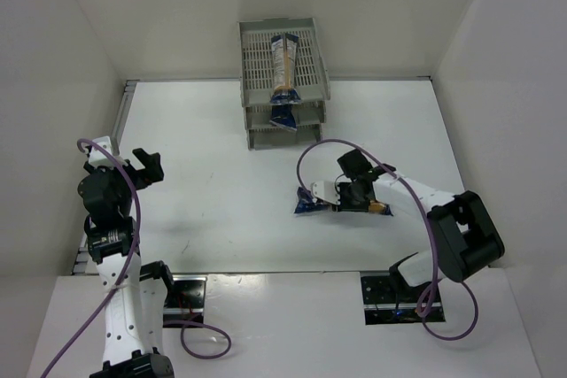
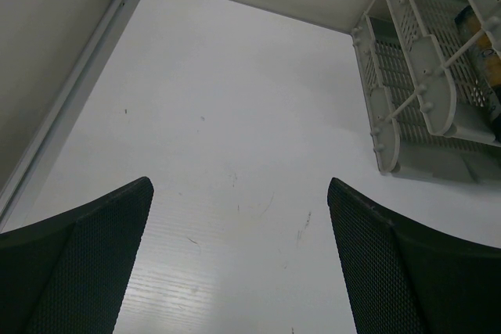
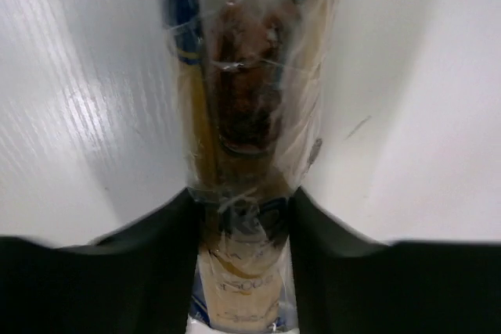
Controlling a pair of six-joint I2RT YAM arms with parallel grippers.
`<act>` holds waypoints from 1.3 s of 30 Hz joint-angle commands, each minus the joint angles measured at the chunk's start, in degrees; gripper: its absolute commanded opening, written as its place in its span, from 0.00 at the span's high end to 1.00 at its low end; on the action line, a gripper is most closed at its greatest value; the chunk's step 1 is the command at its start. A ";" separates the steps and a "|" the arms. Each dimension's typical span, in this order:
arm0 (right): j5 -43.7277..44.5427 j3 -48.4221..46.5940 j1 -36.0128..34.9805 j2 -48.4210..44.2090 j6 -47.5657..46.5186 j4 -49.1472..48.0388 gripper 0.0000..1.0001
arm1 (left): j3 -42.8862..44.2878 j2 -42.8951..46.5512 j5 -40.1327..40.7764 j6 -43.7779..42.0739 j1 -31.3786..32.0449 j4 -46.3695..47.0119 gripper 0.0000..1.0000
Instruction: Place and organize the pasta boxes and bags onto the shelf
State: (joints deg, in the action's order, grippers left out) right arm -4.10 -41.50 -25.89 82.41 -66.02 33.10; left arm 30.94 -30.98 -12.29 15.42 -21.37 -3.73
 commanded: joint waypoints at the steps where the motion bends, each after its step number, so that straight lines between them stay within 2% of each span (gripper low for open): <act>1: -5.29 1.60 -1.96 2.23 0.61 -2.16 0.75 | -0.35 0.22 -1.06 1.10 -0.34 3.38 0.01; 3: -7.05 0.11 -4.94 1.71 5.87 -2.16 0.93 | -0.35 0.22 -1.06 1.10 -0.34 3.38 0.01; 5: -9.60 -1.13 -7.67 1.70 11.32 -4.00 1.00 | -0.35 0.22 -1.06 1.10 -0.34 3.38 0.01; 8: -12.94 -3.85 -13.30 1.70 22.57 -7.86 1.00 | -0.35 0.22 -1.06 1.10 -0.34 3.38 0.01; 11: -14.62 -7.63 -14.01 2.31 36.36 -11.82 1.00 | -0.35 0.22 -1.06 1.10 -0.34 3.38 0.01; 15: -9.19 -9.39 -14.01 2.84 52.89 -22.96 1.00 | -0.35 0.75 -0.54 1.10 -0.34 3.38 0.01; 20: 1.18 -11.41 -14.01 3.37 71.42 -26.51 1.00 | -0.35 1.28 -0.54 1.10 -0.34 3.38 0.01; 26: 10.84 -12.47 -14.01 3.37 79.90 -25.98 1.00 | -0.35 1.80 -0.01 1.10 -0.87 3.38 0.01; 33: 17.71 -15.98 -14.01 1.44 79.91 -28.27 1.00 | -0.88 1.80 -0.01 1.10 -0.87 3.38 0.01; 39: 20.09 -16.51 -14.01 -2.95 80.96 -30.03 1.00 | -0.88 1.80 -0.01 1.10 -0.87 3.38 0.01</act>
State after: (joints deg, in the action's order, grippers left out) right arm 11.46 -53.58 -40.14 85.32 12.86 12.12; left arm 30.52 -29.78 -12.23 15.42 -21.85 -2.96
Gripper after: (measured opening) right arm 0.450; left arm 0.994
